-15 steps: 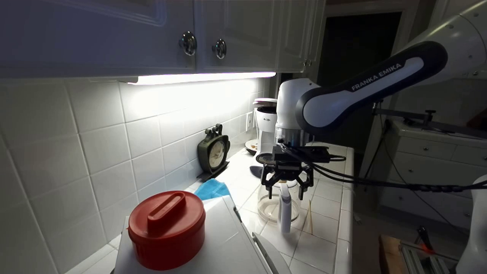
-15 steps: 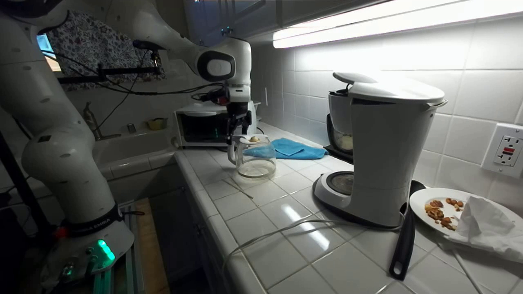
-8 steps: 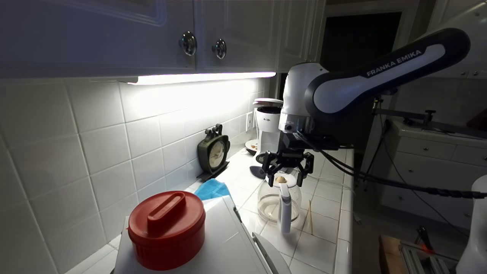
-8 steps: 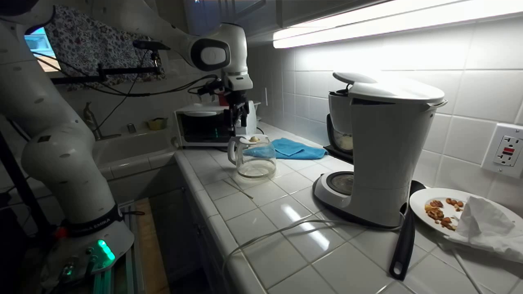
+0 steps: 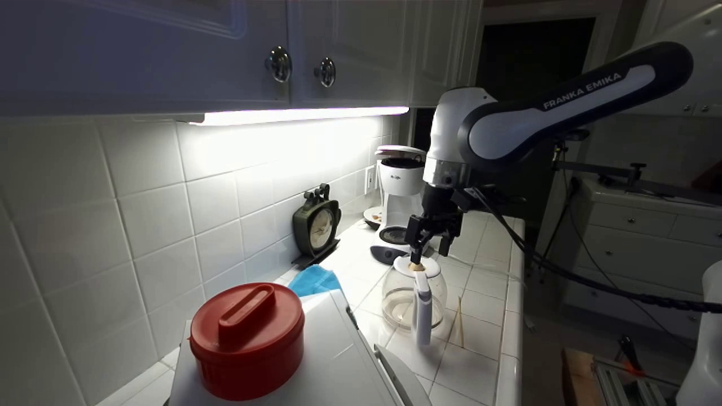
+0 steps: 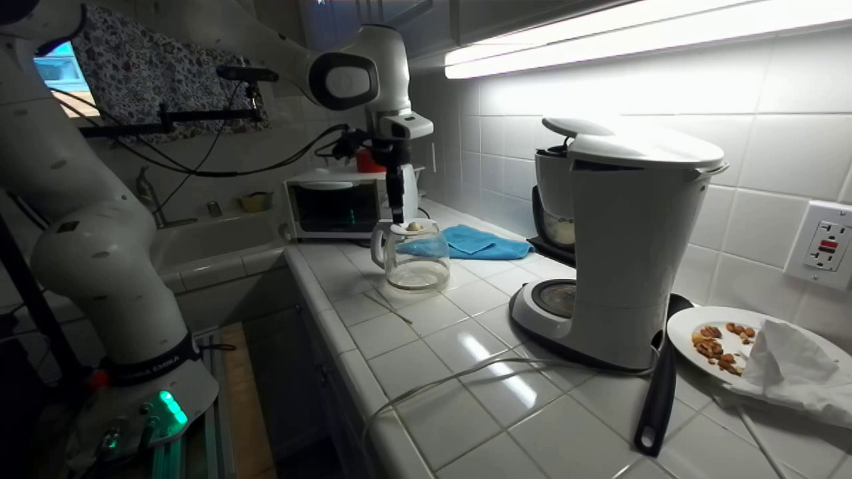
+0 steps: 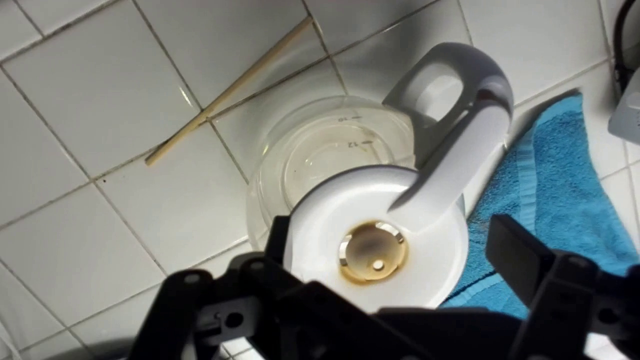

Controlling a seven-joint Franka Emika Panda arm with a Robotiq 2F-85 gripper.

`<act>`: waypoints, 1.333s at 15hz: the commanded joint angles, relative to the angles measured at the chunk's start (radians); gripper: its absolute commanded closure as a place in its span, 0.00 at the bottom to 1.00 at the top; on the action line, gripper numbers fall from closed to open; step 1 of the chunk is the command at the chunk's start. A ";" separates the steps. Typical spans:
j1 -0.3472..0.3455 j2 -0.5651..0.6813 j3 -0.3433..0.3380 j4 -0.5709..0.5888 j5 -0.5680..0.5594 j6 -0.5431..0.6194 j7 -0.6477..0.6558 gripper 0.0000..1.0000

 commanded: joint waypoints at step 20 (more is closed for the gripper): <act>0.058 0.055 -0.140 -0.018 0.326 0.140 -1.181 0.00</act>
